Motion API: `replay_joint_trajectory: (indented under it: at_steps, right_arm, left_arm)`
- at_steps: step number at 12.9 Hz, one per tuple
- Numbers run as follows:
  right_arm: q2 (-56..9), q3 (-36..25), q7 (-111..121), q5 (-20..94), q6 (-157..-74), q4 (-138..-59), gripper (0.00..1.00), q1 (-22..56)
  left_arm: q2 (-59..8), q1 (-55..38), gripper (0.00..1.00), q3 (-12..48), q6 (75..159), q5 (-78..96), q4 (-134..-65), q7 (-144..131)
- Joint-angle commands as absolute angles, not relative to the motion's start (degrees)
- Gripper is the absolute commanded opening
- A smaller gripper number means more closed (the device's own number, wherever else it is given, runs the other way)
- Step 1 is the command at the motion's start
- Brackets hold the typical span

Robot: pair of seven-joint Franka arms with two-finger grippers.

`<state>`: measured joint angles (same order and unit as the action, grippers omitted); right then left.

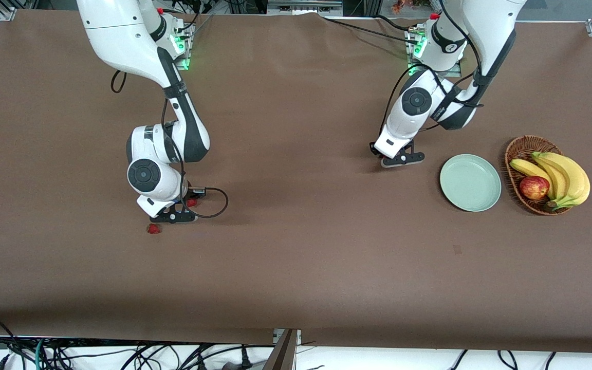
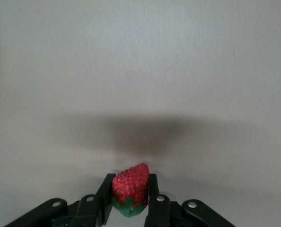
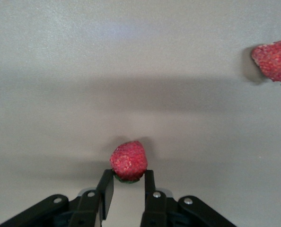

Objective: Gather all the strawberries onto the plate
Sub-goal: 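Carry the strawberry onto the green plate with the left gripper, release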

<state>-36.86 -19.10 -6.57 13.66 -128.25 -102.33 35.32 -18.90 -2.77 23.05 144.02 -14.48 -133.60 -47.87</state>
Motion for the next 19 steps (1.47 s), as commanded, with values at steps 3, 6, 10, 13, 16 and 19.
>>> replay_joint_trajectory:
  at_steps: [3, 6, 10, 13, 16, 19]
  right_arm:
    - [-37.4, -18.8, -5.0, 14.2, -130.9, -103.7, 0.44, 34.5]
    - [-37.4, -18.8, -4.8, 14.2, -130.8, -103.7, 0.42, 34.5]
    - [-37.2, -18.8, -3.5, 14.2, -130.5, -103.3, 0.23, 33.8]
    - [-36.0, -18.5, -4.2, 14.2, -128.0, -101.8, 0.19, 34.2]
    - [-35.5, -18.3, -11.0, 19.6, -119.0, -94.5, 0.19, 37.2]
    - [-37.0, -18.3, -25.4, 24.9, -118.1, -89.0, 0.19, 43.2]
  left_arm:
    - [-15.7, -0.4, 0.16, 17.1, 123.1, -5.1, -117.5, -30.5]
    - [-13.7, -0.4, 0.16, 6.2, 120.5, -1.6, -116.1, -13.7]
    - [-16.5, -0.1, 0.16, -6.1, 122.9, 1.9, -116.3, 7.9]
    - [-20.5, -0.1, 0.16, -8.8, 130.7, 3.1, -119.1, 13.3]
    - [-23.6, 0.2, 0.17, -8.8, 137.9, 3.1, -121.8, 13.6]
    - [-24.0, 0.3, 0.23, -8.8, 137.8, 3.1, -121.7, 13.7]
